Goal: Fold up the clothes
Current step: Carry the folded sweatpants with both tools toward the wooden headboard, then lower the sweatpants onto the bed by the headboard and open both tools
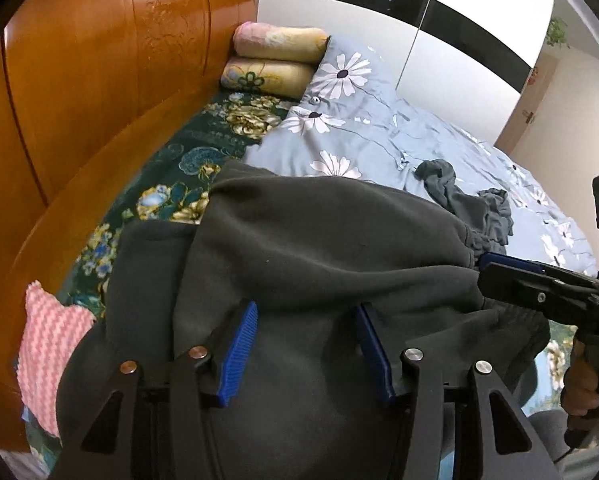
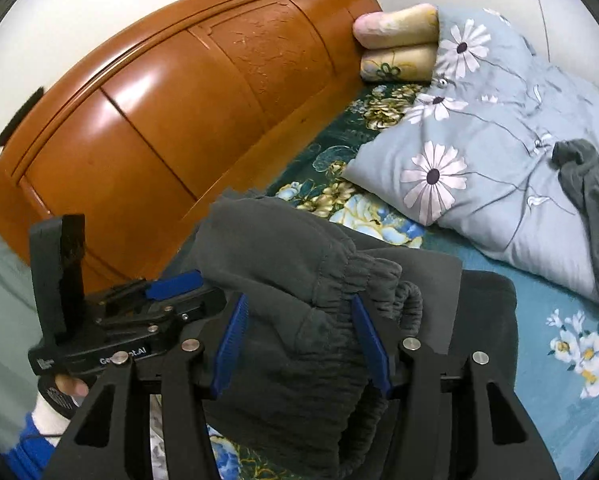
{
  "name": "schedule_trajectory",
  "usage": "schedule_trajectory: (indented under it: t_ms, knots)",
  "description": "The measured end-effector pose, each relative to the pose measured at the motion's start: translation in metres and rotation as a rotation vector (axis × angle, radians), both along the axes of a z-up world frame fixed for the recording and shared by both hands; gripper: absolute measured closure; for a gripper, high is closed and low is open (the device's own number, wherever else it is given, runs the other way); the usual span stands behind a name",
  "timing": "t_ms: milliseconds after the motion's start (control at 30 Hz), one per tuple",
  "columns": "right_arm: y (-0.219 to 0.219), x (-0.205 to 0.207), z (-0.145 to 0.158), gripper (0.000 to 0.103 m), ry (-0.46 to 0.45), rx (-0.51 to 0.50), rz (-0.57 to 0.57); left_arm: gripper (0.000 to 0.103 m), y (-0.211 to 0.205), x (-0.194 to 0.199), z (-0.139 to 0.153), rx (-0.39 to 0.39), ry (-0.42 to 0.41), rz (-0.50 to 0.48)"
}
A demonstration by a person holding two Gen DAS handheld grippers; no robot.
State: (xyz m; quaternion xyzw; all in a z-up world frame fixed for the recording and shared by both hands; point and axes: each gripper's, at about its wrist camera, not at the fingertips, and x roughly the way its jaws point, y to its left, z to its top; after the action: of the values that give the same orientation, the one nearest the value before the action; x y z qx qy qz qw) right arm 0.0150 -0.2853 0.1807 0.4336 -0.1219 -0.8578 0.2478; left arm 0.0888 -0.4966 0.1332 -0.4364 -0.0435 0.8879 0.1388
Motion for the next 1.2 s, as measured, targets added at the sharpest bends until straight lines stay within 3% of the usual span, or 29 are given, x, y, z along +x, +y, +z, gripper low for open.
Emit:
schedule_trajectory:
  t_ms: [433,633,800,900,1067,1200]
  knots:
    - [-0.004,0.008,0.017,0.048,0.013,0.049,0.008,0.047,0.000,0.011,0.012,-0.018,-0.015,0.074]
    - [-0.002,0.030,0.037,0.048,0.063,0.081,0.003,0.047,0.009,0.041,0.039,-0.065,0.054,0.096]
    - [0.001,0.066,0.057,0.048,0.138,0.129,-0.005,0.034,0.019,0.085,0.055,-0.070,0.140,0.131]
    - [0.000,0.090,0.061,0.040,0.165,0.170,-0.013,0.027,0.026,0.115,0.054,-0.090,0.179,0.178]
    - [-0.008,0.129,0.055,0.030,0.214,0.245,0.015,0.016,0.031,0.153,0.035,-0.093,0.171,0.254]
    - [-0.008,0.150,0.041,0.029,0.210,0.266,0.016,0.010,0.035,0.178,0.013,-0.108,0.140,0.305]
